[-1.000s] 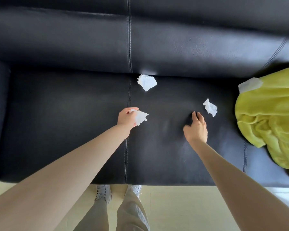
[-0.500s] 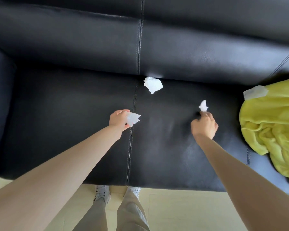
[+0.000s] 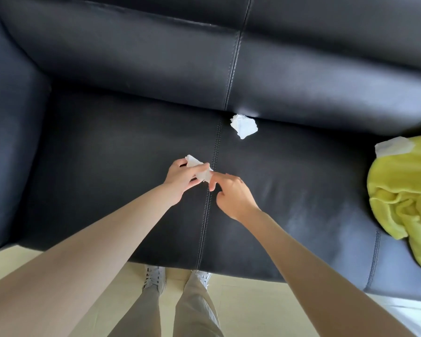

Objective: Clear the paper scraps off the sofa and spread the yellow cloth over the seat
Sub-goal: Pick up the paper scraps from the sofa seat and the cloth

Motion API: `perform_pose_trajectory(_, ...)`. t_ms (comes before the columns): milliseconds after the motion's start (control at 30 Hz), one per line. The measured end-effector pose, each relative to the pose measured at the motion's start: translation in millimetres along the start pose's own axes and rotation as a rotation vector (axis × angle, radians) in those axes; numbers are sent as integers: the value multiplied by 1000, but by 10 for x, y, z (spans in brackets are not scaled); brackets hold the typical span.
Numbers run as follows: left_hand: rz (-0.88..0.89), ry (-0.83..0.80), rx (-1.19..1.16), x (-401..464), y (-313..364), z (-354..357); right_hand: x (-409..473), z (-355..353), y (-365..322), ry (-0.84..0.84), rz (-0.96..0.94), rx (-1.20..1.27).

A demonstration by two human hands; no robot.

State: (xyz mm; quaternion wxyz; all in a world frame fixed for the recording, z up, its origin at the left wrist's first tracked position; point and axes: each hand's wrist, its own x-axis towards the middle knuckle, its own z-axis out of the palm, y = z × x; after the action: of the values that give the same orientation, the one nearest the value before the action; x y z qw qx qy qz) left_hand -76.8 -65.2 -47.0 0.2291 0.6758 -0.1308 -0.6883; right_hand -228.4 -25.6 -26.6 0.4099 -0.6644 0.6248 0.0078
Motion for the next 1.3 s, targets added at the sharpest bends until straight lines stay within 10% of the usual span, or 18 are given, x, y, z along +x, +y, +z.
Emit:
perform_pose_trajectory(267,9,62,182,50,-156,-224,317,-326,348,232,226,88)
perform_pose_trajectory(633,-12,69,256,40,-210,-422,749,-389,205,78,345,-61)
perform_pose_trajectory(1000,-122,104,-136,-42,-181,-331,170,160,-142,604,114,131)
perform_pose_trajectory(1300,-53,-53,-103,-104,-181,-314,27,295,-322,368,276,584)
